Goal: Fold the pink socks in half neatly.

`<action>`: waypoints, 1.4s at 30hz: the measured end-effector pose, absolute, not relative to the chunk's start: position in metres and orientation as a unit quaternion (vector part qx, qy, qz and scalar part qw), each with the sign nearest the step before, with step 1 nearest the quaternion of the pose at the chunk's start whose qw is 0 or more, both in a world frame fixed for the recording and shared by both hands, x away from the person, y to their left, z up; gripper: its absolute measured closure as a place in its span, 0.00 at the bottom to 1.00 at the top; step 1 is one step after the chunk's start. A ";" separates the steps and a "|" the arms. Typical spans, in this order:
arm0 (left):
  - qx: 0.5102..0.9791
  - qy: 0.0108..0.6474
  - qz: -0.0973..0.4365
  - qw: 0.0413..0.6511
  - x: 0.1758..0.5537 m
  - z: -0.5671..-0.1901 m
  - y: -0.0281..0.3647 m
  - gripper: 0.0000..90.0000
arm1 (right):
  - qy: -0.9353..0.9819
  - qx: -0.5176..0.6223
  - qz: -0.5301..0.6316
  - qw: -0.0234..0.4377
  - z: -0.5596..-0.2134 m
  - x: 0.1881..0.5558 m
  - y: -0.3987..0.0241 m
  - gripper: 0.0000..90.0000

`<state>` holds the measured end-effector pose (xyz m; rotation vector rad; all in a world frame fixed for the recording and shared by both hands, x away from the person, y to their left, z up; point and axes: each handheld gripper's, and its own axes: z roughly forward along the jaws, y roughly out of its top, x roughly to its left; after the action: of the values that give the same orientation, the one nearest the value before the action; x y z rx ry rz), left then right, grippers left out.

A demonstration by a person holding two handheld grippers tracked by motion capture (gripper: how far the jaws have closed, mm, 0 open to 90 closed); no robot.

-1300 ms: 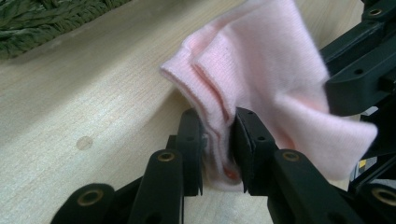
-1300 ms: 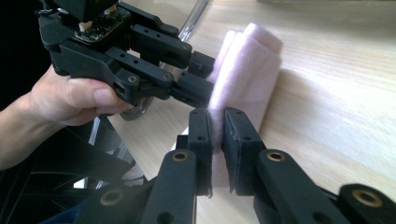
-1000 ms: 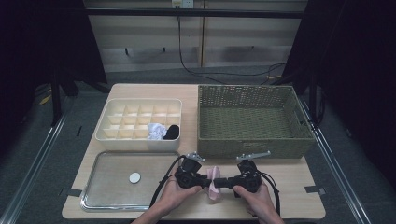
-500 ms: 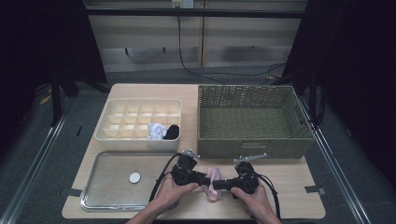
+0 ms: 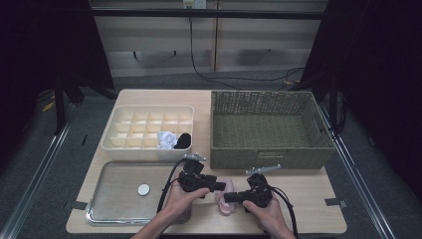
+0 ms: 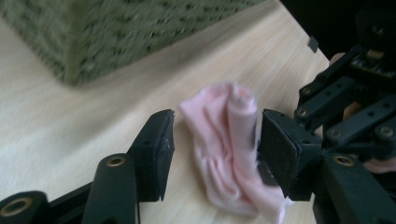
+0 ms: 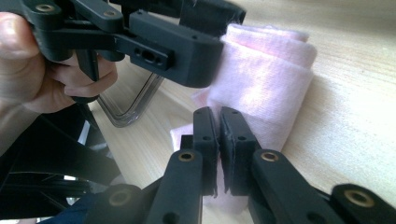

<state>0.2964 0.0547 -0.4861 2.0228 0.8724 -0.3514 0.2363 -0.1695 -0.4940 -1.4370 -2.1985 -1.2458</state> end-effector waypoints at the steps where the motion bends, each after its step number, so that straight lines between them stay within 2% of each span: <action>1: 0.817 0.352 -0.141 0.435 0.296 -0.487 0.052 0.47 | -0.752 -0.491 -0.425 0.115 -0.494 0.236 -0.169 0.95; 4: 0.824 0.361 -0.127 0.417 0.296 -0.492 0.049 0.51 | -0.754 -0.486 -0.426 0.116 -0.493 0.235 -0.168 0.93; 8: 0.827 0.367 -0.131 0.406 0.296 -0.497 0.049 0.51 | -0.763 -0.486 -0.412 0.105 -0.486 0.228 -0.172 0.81; 11: 0.833 0.367 -0.114 0.398 0.293 -0.495 0.049 0.53 | -0.765 -0.485 -0.411 0.108 -0.484 0.225 -0.176 0.79; 21: 0.837 0.363 -0.118 0.393 0.293 -0.497 0.049 0.57 | -0.775 -0.489 -0.388 0.101 -0.493 0.217 -0.172 0.90; 26: 0.833 0.356 -0.144 0.399 0.291 -0.499 0.050 0.57 | -0.778 -0.490 -0.383 0.090 -0.494 0.218 -0.170 0.92; 27: 0.827 0.356 -0.164 0.402 0.290 -0.501 0.050 0.58 | -0.778 -0.489 -0.385 0.087 -0.495 0.219 -0.169 0.92; 29: 0.830 0.356 -0.149 0.402 0.289 -0.501 0.049 0.61 | -0.777 -0.489 -0.387 0.085 -0.496 0.219 -0.168 0.92; 31: 0.828 0.356 -0.159 0.402 0.289 -0.501 0.048 0.63 | -0.777 -0.490 -0.387 0.085 -0.496 0.220 -0.168 0.92; 32: 0.826 0.354 -0.167 0.405 0.290 -0.501 0.050 0.73 | -0.776 -0.487 -0.391 0.085 -0.497 0.220 -0.169 0.92; 33: 0.825 0.354 -0.168 0.407 0.291 -0.501 0.050 0.73 | -0.776 -0.487 -0.391 0.085 -0.497 0.220 -0.169 0.92; 34: 0.826 0.351 -0.171 0.407 0.292 -0.501 0.051 0.77 | -0.774 -0.487 -0.395 0.087 -0.497 0.220 -0.169 0.89; 42: 0.834 0.334 -0.155 0.411 0.291 -0.495 0.049 0.81 | -0.767 -0.494 -0.402 0.074 -0.495 0.224 -0.177 0.78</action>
<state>0.2912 0.0495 -0.4951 2.0984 0.8417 -0.3913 0.2244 -0.1774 -0.4946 -1.4820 -2.3036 -1.2067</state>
